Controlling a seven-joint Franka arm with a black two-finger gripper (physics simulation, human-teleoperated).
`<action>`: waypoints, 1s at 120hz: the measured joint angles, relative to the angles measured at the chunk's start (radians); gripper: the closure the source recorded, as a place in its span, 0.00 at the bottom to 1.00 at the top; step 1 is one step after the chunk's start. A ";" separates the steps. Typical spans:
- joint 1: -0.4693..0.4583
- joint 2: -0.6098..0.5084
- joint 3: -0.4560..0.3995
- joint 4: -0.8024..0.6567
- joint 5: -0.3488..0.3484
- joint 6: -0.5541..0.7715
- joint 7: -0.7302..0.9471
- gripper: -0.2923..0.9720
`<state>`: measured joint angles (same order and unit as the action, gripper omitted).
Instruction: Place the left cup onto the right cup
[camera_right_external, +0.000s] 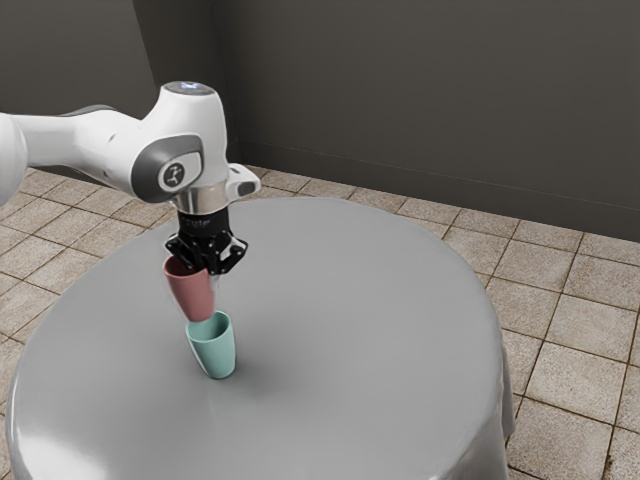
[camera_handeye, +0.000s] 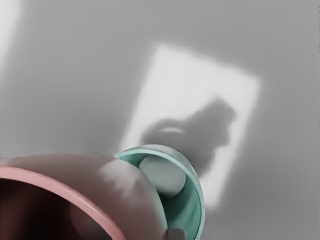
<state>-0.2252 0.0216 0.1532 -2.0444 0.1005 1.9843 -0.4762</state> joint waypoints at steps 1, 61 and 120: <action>0.000 0.000 0.000 0.000 0.000 0.000 0.000 0.85; -0.007 0.010 -0.005 -0.013 -0.009 0.002 -0.012 0.85; -0.001 0.044 -0.005 -0.013 -0.012 0.040 -0.018 0.85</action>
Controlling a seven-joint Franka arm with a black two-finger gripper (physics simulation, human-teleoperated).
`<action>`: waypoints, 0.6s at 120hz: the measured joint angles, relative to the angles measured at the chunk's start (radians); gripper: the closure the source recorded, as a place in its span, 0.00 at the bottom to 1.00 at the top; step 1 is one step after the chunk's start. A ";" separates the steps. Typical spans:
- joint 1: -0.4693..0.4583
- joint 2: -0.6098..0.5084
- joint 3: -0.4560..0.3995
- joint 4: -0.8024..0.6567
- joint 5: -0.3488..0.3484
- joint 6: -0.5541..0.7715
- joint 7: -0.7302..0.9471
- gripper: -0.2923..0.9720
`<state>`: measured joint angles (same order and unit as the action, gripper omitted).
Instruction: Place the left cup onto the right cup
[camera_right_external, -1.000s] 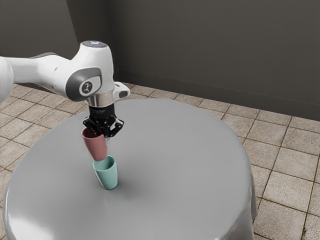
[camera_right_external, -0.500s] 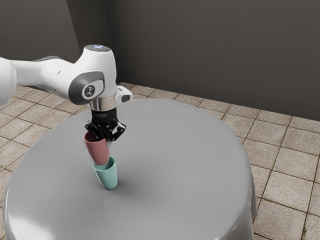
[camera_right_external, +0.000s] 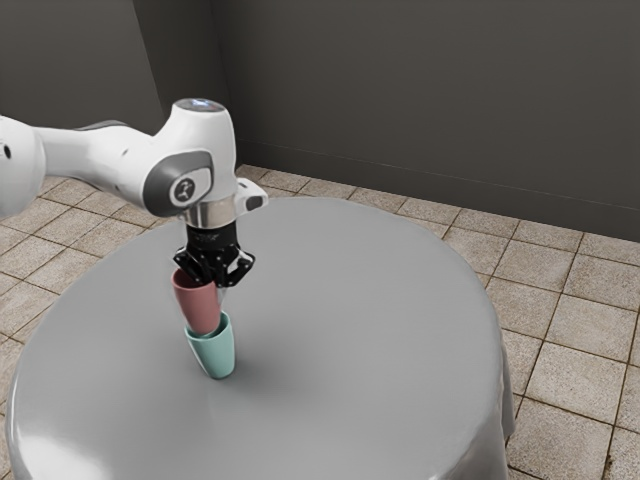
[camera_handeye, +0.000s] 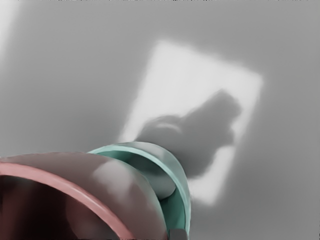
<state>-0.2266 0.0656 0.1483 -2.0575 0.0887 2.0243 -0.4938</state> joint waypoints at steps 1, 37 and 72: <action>0.000 0.000 0.000 0.000 0.000 0.001 0.000 0.85; 0.000 0.013 0.000 0.002 0.000 0.025 -0.003 0.85; 0.000 0.028 0.000 0.000 -0.001 0.045 -0.006 0.85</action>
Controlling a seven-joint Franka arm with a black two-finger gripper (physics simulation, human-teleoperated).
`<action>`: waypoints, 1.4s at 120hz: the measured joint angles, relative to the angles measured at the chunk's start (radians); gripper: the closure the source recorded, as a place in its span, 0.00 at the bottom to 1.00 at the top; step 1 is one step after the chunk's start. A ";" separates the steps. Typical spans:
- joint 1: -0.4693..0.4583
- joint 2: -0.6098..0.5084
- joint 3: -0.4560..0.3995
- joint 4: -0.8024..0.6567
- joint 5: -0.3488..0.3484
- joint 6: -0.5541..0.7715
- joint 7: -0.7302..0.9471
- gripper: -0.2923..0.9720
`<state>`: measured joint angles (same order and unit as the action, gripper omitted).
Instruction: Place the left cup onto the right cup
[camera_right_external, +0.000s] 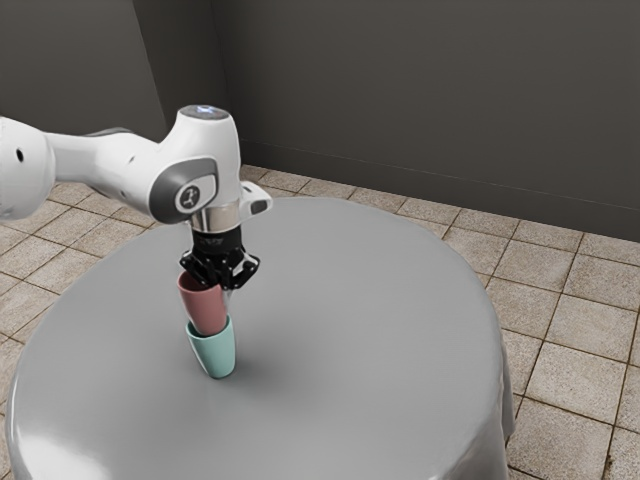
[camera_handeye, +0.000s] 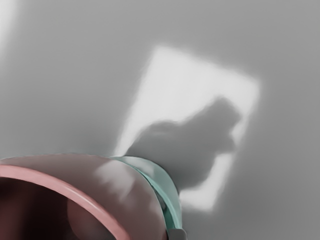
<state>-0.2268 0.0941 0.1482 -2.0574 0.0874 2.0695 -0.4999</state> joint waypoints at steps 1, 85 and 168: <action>0.000 0.000 0.000 0.000 0.000 0.001 0.000 0.85; 0.004 0.010 0.001 -0.005 -0.030 0.018 0.001 0.41; 0.007 0.010 0.001 -0.004 -0.037 0.018 0.001 0.25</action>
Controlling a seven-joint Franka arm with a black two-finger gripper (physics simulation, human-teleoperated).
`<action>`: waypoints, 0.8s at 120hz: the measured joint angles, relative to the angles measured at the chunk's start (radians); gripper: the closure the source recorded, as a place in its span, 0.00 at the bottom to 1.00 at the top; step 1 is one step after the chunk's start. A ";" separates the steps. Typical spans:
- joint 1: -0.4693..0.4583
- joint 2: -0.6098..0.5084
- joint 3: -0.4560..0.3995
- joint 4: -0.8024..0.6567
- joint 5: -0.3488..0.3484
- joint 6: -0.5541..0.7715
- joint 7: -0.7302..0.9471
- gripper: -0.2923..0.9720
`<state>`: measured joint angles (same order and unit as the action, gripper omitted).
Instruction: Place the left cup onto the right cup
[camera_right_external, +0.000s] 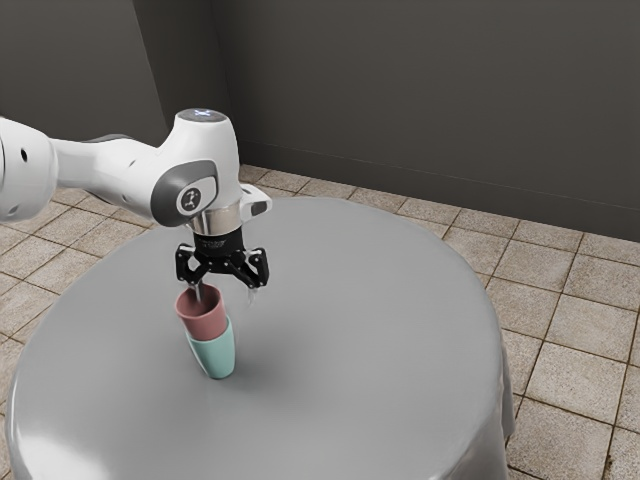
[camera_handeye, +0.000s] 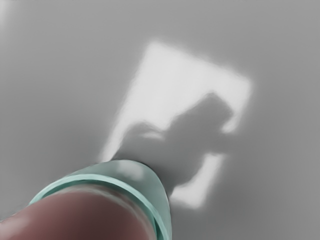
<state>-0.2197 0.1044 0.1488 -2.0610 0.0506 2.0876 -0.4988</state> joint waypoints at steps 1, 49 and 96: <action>0.000 0.000 0.000 0.000 0.000 0.000 0.000 0.25; -0.012 -0.092 -0.016 0.003 -0.001 -0.061 0.000 0.25; -0.026 -0.168 -0.094 0.234 -0.006 -0.306 0.097 0.24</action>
<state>-0.2460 -0.0631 0.0552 -1.8269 0.0447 1.7816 -0.4014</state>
